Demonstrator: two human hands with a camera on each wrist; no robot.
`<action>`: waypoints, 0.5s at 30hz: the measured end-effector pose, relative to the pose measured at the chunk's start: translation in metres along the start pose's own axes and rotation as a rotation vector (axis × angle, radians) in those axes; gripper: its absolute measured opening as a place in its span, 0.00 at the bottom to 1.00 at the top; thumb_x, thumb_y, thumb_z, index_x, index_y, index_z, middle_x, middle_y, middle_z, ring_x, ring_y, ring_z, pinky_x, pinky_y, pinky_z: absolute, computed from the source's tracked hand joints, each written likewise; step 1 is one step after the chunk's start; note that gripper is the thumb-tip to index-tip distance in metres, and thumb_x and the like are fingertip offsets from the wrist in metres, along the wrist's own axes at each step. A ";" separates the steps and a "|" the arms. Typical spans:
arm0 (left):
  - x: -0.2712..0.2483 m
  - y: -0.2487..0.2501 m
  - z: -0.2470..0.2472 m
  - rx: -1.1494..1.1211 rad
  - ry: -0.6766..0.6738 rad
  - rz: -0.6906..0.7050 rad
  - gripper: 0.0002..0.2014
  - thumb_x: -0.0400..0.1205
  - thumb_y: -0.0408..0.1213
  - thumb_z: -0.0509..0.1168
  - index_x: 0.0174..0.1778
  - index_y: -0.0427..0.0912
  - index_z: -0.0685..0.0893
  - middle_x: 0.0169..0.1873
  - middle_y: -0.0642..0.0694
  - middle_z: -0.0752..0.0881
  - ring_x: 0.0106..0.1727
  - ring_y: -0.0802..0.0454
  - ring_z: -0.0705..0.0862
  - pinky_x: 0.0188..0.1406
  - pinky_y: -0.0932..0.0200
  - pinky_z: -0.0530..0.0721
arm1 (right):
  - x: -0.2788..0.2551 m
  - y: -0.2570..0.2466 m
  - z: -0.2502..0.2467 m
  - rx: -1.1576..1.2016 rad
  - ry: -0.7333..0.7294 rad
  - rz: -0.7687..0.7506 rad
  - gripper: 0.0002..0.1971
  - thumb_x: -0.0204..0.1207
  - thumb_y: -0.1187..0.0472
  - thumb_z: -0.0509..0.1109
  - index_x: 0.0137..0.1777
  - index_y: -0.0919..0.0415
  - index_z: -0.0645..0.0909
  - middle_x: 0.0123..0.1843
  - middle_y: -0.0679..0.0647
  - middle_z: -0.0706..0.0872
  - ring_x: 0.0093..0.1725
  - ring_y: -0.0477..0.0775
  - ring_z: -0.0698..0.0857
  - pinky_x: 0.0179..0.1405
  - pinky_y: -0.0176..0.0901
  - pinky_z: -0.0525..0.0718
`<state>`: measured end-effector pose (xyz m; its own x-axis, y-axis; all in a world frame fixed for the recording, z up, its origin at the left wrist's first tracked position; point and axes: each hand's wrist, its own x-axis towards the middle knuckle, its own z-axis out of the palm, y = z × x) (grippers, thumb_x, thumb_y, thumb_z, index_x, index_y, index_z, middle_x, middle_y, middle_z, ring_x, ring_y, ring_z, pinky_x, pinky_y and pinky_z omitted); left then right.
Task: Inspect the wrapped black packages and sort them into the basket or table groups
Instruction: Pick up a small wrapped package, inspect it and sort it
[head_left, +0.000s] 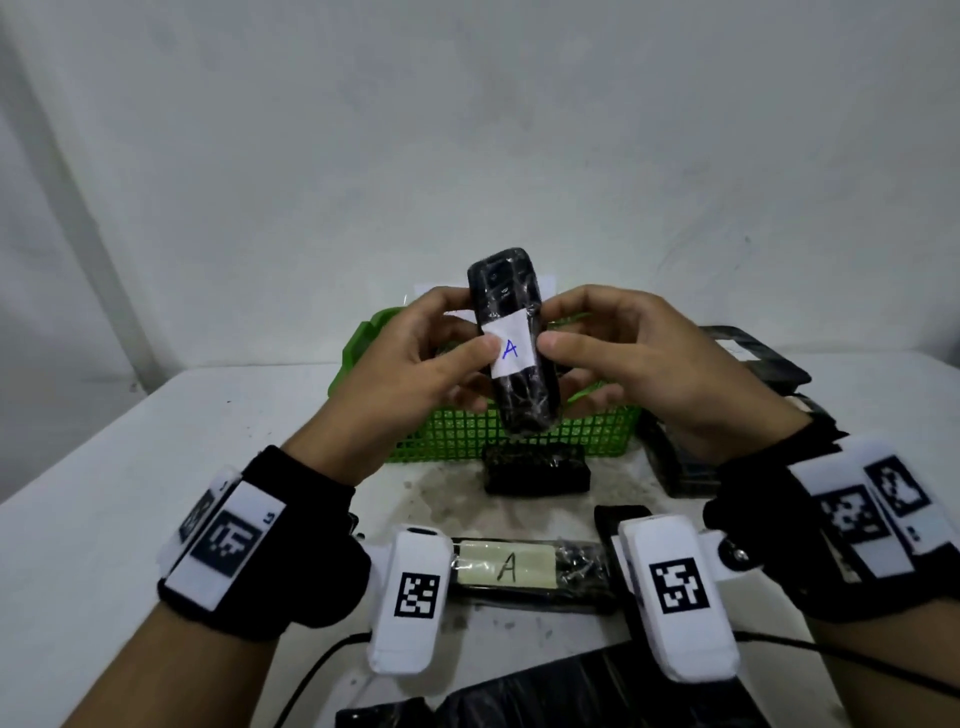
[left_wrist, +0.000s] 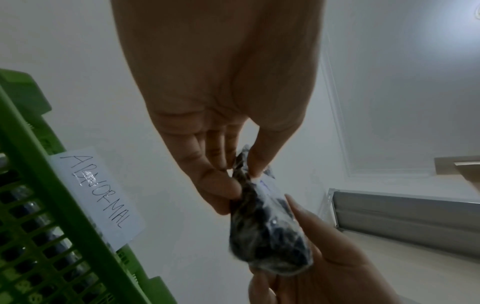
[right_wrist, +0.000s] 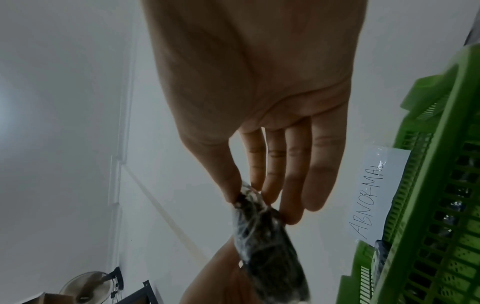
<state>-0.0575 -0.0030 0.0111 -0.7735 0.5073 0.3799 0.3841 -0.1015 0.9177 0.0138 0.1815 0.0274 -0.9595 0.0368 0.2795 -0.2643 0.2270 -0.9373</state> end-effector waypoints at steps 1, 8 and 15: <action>0.000 0.000 0.000 -0.008 0.003 0.000 0.17 0.84 0.28 0.66 0.70 0.36 0.77 0.38 0.50 0.87 0.31 0.56 0.86 0.32 0.62 0.87 | 0.000 0.000 0.000 0.018 -0.008 -0.004 0.09 0.79 0.62 0.74 0.57 0.60 0.84 0.44 0.55 0.90 0.33 0.49 0.87 0.36 0.46 0.91; -0.002 -0.003 0.003 0.134 -0.057 0.003 0.20 0.82 0.29 0.70 0.70 0.45 0.81 0.44 0.48 0.83 0.40 0.54 0.88 0.36 0.60 0.86 | 0.002 0.011 -0.002 0.141 -0.072 0.046 0.24 0.59 0.58 0.80 0.56 0.59 0.78 0.52 0.59 0.94 0.49 0.56 0.91 0.54 0.53 0.91; -0.005 -0.003 0.012 0.169 -0.200 -0.065 0.17 0.84 0.31 0.68 0.69 0.47 0.79 0.58 0.39 0.85 0.51 0.44 0.91 0.45 0.57 0.88 | 0.005 0.011 -0.006 0.221 0.156 -0.040 0.22 0.59 0.68 0.83 0.45 0.55 0.74 0.41 0.59 0.88 0.35 0.54 0.90 0.33 0.42 0.88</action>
<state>-0.0488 0.0050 0.0052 -0.6910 0.6687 0.2746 0.4286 0.0731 0.9005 0.0063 0.1903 0.0201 -0.9258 0.1855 0.3295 -0.3328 0.0139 -0.9429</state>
